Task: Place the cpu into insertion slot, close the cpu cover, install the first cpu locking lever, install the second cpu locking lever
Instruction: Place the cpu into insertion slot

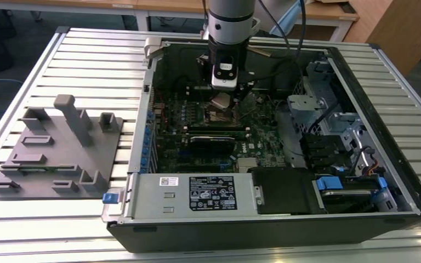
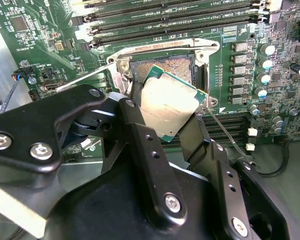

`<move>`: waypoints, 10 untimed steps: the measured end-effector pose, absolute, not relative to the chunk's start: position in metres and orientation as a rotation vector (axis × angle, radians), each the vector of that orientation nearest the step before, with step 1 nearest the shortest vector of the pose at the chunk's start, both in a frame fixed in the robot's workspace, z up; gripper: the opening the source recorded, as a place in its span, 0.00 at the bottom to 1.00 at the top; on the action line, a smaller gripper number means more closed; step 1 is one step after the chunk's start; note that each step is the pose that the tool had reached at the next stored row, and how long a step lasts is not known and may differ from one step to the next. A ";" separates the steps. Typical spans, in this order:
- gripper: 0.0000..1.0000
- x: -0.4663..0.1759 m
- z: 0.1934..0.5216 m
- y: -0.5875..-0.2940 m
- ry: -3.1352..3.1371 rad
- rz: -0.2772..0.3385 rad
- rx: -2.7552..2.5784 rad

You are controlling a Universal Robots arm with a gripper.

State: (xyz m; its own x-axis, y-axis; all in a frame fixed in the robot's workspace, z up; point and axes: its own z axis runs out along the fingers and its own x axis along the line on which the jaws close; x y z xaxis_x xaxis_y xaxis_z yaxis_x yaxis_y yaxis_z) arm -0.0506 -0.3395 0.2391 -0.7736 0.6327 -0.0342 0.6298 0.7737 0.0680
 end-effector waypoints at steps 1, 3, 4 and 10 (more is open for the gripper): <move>0.54 -0.051 0.239 -0.340 2.907 0.081 1.035; 0.54 -0.051 0.239 -0.340 2.906 0.081 1.035; 0.54 -0.051 0.239 -0.340 2.906 0.081 1.036; 0.54 -0.051 0.239 -0.340 2.882 0.079 1.099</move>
